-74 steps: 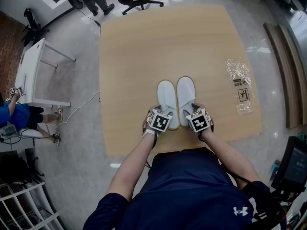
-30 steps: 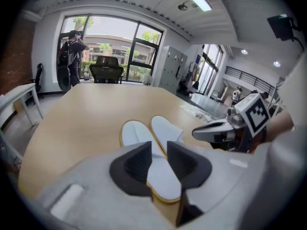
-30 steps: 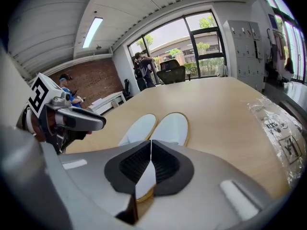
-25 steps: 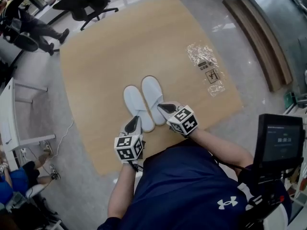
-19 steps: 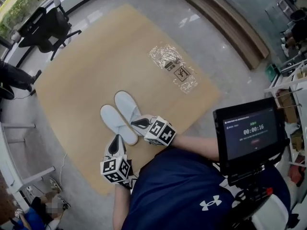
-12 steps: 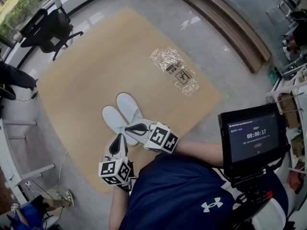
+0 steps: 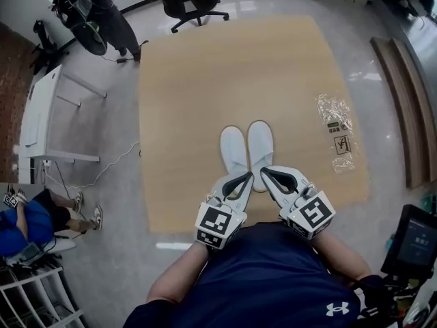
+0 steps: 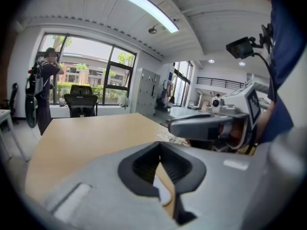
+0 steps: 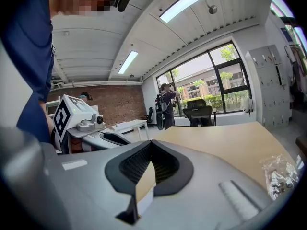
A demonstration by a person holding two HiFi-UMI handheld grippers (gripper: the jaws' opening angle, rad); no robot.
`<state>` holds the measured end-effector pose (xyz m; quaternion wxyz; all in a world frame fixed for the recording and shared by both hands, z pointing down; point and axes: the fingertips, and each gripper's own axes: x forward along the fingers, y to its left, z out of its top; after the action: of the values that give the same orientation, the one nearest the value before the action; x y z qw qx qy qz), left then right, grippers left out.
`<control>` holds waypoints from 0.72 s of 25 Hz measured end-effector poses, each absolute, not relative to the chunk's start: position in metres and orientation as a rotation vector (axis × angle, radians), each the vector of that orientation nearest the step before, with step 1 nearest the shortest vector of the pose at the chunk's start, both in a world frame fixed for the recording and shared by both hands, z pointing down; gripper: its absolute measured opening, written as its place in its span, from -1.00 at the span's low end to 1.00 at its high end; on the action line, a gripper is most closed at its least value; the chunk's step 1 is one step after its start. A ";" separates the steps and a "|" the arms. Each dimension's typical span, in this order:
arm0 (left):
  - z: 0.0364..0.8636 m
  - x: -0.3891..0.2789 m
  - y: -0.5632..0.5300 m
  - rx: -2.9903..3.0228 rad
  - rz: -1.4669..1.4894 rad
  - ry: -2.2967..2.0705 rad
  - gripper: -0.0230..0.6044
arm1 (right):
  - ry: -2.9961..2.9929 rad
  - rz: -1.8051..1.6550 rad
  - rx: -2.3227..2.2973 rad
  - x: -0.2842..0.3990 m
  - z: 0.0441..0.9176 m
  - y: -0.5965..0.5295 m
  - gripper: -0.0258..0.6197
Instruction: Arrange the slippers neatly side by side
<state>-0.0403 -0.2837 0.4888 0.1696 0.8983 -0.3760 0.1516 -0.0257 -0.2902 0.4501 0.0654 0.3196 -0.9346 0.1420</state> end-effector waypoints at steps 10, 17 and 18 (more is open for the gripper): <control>0.492 -0.060 -0.277 2.479 0.396 -1.080 -0.93 | -2.795 0.426 0.988 -0.031 0.448 -0.292 -0.89; 0.484 -0.056 -0.279 2.482 0.378 -1.059 -0.93 | -2.792 0.440 0.987 -0.034 0.450 -0.291 -0.89; 0.486 -0.057 -0.278 2.483 0.382 -1.064 -0.93 | -2.791 0.441 0.989 -0.033 0.451 -0.291 -0.89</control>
<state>-0.0572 -0.2784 0.4861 0.2051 0.8907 -0.3818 0.1369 -0.0332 -0.2912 0.4505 0.0740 0.3293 -0.9298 0.1470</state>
